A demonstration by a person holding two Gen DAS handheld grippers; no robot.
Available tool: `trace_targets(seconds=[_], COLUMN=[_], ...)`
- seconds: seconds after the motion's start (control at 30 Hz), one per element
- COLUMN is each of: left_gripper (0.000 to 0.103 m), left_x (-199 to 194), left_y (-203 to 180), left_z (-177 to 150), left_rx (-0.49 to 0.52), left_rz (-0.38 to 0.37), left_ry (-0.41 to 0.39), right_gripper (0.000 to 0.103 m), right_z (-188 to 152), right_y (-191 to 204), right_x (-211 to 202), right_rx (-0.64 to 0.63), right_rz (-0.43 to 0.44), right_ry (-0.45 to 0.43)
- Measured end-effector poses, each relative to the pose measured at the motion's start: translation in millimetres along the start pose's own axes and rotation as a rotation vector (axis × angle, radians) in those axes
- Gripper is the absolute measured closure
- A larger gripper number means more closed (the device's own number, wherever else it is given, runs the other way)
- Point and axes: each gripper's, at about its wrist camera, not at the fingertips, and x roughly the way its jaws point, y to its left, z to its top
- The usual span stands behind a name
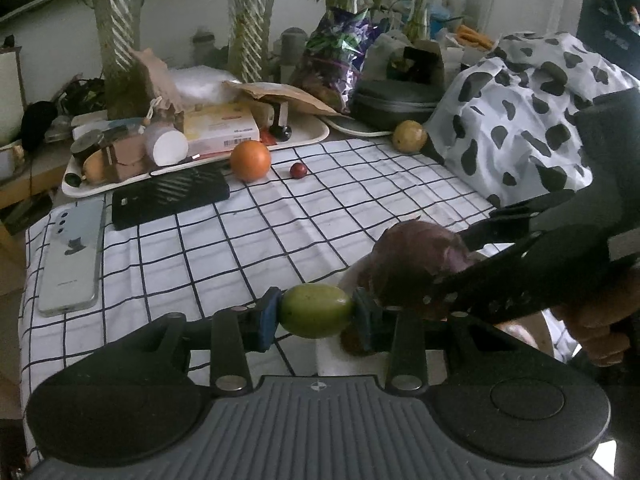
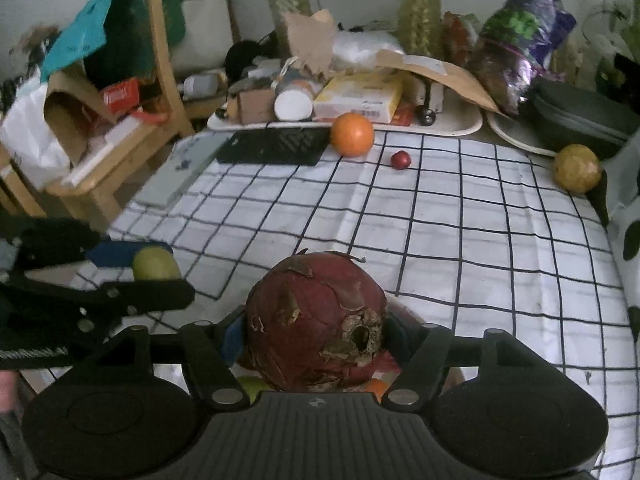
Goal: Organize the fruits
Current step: 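Carry the pomegranate and the green fruit over the plate with both grippers, then open the right gripper to drop the pomegranate while the left releases the green fruit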
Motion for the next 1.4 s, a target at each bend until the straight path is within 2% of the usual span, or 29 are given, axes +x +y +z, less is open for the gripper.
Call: trace_targets(seconds=[0.03, 0.1, 0.17, 0.23, 0.33, 0.7, 0.93, 1.17, 1.23, 1.3, 1.37, 1.4], left_gripper=[0.065, 0.066, 0.065, 0.065, 0.065, 0.065, 0.065, 0.065, 0.058, 0.04, 0.032, 0.031], left_x=[-0.8, -1.8, -3.0, -4.8, -7.5, -17.0, -11.3, -0.7, 1.1, -0.8, -4.2, -5.9], left_y=[-0.4, -0.9, -0.6, -1.4, -4.0, -28.0, -52.5, -70.2, -72.8, -73.8, -73.5, -72.4], left_z=[-0.3, -0.7, -0.9, -1.9, -4.8, -20.9, -34.4, -44.7, -45.5, -45.0, -43.8, -43.3], left_rx=[0.0, 0.0, -0.006, -0.009, -0.011, 0.012, 0.065, 0.139, 0.157, 0.163, 0.158, 0.15], left_rz=[-0.001, -0.001, -0.002, -0.001, 0.001, -0.037, -0.077, -0.065, -0.055, -0.049, -0.042, -0.037], left_ry=[-0.001, -0.002, -0.003, -0.002, 0.003, 0.043, 0.123, 0.192, 0.2, 0.183, 0.159, 0.151], right_gripper=[0.028, 0.019, 0.004, 0.0, 0.0, 0.0, 0.0, 0.0, 0.0, 0.0, 0.0, 0.0], right_z=[-0.3, -0.2, 0.9, 1.0, 0.2, -20.5, -42.2, -58.5, -60.9, -62.1, -63.3, -63.4], right_y=[2.1, 2.6, 1.3, -3.2, -6.2, -7.3, -8.0, -6.9, -6.7, -6.4, -6.5, -6.9], right_x=[0.8, -1.8, -6.9, -9.4, -12.5, -49.3, -68.5, -81.7, -84.1, -84.8, -84.1, -83.3], right_rx=[-0.016, -0.019, -0.014, -0.001, 0.006, 0.0, 0.016, 0.04, 0.046, 0.052, 0.055, 0.053], right_rz=[-0.01, 0.003, -0.023, -0.027, -0.021, -0.117, -0.185, -0.213, -0.217, -0.22, -0.223, -0.224], right_ry=[0.002, -0.019, -0.053, -0.06, -0.052, -0.096, -0.09, -0.082, -0.082, -0.08, -0.073, -0.069])
